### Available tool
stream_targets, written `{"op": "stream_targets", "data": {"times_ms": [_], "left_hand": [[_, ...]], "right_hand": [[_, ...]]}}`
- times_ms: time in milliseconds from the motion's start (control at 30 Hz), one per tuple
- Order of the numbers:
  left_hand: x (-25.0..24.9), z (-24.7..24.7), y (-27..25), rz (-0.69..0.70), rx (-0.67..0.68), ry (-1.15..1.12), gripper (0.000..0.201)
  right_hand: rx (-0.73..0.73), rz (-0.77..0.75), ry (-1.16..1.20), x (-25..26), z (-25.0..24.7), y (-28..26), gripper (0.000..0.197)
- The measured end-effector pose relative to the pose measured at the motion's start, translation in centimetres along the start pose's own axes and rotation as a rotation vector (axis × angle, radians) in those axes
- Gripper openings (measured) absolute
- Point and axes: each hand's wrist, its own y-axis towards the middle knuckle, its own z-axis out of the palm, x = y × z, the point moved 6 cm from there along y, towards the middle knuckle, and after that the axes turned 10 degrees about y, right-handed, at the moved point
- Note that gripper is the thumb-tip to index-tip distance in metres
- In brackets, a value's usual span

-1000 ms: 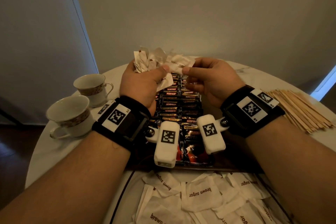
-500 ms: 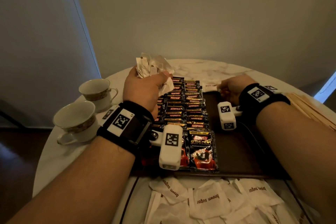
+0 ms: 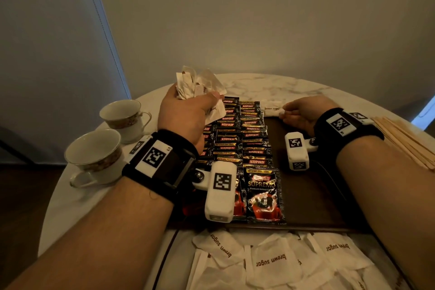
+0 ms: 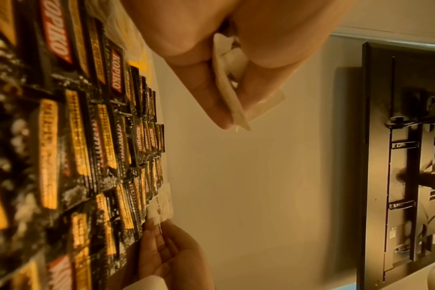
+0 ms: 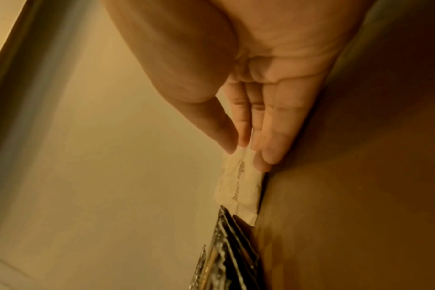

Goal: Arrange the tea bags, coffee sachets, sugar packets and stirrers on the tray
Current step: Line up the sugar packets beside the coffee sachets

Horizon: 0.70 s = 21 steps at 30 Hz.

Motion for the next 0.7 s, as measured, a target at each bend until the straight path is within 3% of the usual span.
{"op": "stream_targets", "data": {"times_ms": [333, 700], "left_hand": [[0.3, 0.5, -0.3, -0.048, 0.033, -0.005, 0.038], [0.4, 1.1, -0.9, -0.099, 0.1, -0.003, 0.043]], "right_hand": [[-0.033, -0.039, 0.092, 0.9, -0.6, -0.9, 0.007], [0.108, -0.004, 0.032, 0.5, 0.4, -1.4, 0.012]]}}
